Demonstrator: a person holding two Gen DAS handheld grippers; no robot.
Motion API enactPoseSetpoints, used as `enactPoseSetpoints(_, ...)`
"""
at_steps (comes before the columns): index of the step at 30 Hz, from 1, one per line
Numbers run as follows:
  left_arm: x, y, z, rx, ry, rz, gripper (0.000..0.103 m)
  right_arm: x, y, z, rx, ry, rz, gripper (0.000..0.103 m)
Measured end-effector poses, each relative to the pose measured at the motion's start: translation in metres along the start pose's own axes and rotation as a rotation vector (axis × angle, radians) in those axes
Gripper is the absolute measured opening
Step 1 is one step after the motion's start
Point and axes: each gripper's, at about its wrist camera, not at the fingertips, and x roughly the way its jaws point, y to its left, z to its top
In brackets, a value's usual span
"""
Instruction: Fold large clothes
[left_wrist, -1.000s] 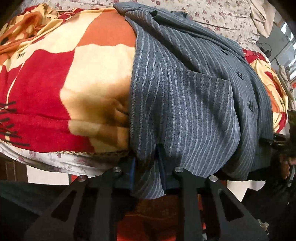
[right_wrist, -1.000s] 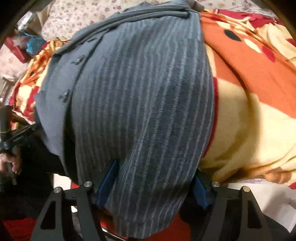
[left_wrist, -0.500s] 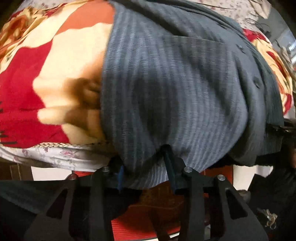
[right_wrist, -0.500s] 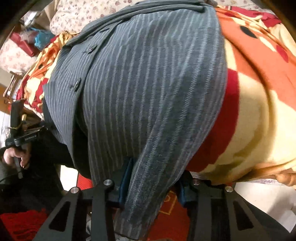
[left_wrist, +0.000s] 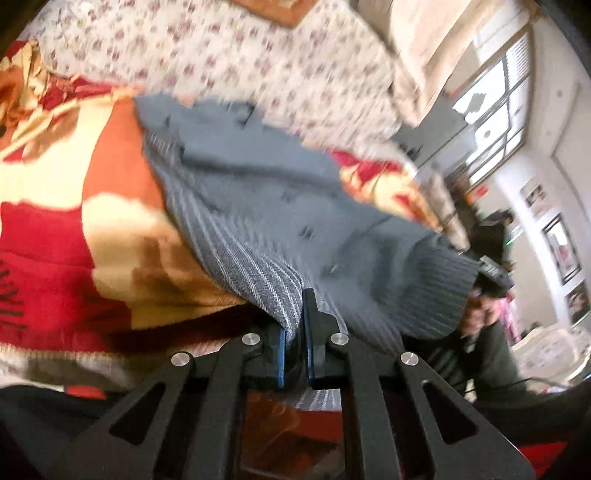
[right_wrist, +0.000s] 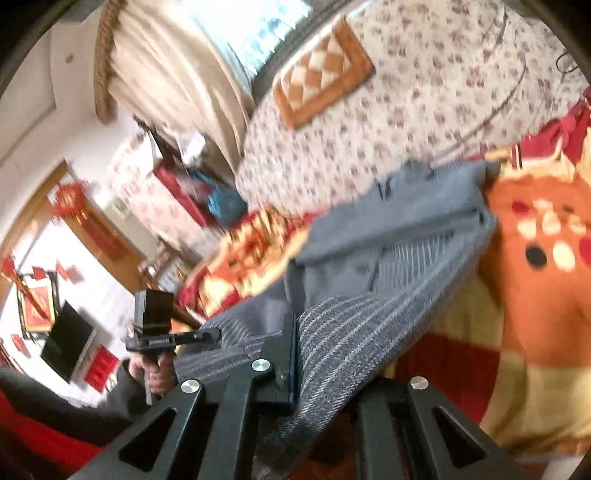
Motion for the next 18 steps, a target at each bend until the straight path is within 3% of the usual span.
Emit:
enactPoseSetpoints(3,0.000,-0.007,0.012,0.015,-0.003,-0.011,0.007,0.007,0.002,0.015,-0.002,-0.030,0.006,0.006)
enactPoseSetpoints(6,0.006,-0.001,-0.011,-0.061,0.029,0.017,0.007,0.008,0.001,0.021,0.006,-0.026,0.003,0.006)
enactPoseSetpoints(10,0.018,0.001,-0.040,-0.079,0.057,0.147,0.007,0.003,-0.003,0.015,0.000,-0.019,0.009,0.006)
enactPoseSetpoints(14,0.024,0.005,-0.051,-0.116,0.084,0.210,0.007,-0.002,-0.014,0.010,0.023,-0.023,0.009,0.007)
enactPoseSetpoints(18,0.013,-0.002,-0.049,-0.135,0.091,0.201,0.007,-0.006,-0.019,0.010,0.046,-0.045,0.023,0.007)
